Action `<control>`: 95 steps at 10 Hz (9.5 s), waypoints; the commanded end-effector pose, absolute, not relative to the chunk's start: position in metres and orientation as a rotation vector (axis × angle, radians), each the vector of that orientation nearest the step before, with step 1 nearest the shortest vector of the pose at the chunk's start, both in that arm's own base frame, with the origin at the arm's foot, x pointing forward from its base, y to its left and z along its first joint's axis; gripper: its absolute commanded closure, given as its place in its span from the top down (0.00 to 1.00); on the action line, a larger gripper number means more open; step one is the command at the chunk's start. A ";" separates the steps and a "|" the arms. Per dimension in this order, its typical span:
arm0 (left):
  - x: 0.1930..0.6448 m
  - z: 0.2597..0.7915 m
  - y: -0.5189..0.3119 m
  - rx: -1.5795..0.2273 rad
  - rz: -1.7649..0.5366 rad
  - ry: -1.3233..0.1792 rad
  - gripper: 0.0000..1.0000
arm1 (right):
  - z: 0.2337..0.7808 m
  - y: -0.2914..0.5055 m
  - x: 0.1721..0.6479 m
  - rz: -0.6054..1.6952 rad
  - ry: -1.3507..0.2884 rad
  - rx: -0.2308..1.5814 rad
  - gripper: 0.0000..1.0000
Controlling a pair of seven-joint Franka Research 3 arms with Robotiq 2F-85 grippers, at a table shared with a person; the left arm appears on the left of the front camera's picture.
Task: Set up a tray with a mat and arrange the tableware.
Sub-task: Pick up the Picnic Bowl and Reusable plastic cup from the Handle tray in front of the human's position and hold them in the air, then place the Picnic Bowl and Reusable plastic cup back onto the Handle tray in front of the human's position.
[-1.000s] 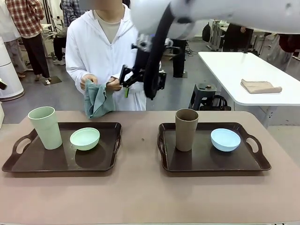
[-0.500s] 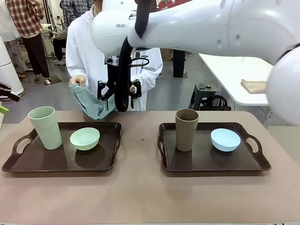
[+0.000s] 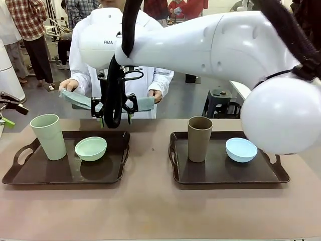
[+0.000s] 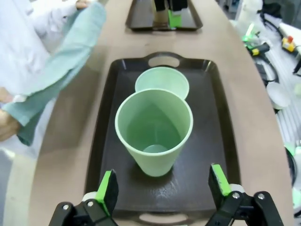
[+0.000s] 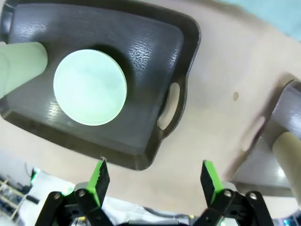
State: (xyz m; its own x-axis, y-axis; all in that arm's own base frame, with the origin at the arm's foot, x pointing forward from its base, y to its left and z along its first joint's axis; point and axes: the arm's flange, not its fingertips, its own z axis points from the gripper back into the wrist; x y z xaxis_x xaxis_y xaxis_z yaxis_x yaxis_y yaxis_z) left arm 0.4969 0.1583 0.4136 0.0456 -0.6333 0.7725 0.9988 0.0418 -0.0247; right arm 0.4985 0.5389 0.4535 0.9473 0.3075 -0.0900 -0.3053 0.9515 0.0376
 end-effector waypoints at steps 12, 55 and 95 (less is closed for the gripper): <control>0.506 0.370 0.161 -0.655 -1.282 -0.831 1.00 | 0.399 0.570 0.483 0.128 -0.063 0.005 1.00; 0.483 0.382 0.117 -0.740 -1.439 -0.858 0.00 | 0.426 0.547 0.450 0.235 -0.027 0.027 0.00; 0.432 0.508 0.120 -0.613 -1.542 -0.943 0.00 | 0.538 0.528 0.375 0.178 -0.149 0.031 0.00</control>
State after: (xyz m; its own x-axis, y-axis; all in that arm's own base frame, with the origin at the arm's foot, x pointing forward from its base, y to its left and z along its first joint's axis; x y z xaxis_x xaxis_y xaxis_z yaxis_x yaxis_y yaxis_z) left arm 0.4293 0.1191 0.5053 -0.1790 -0.5557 0.8119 0.9769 -0.0023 0.2138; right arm 0.3742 0.5263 0.5373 0.9747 0.1664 0.1496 -0.1728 0.9845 0.0306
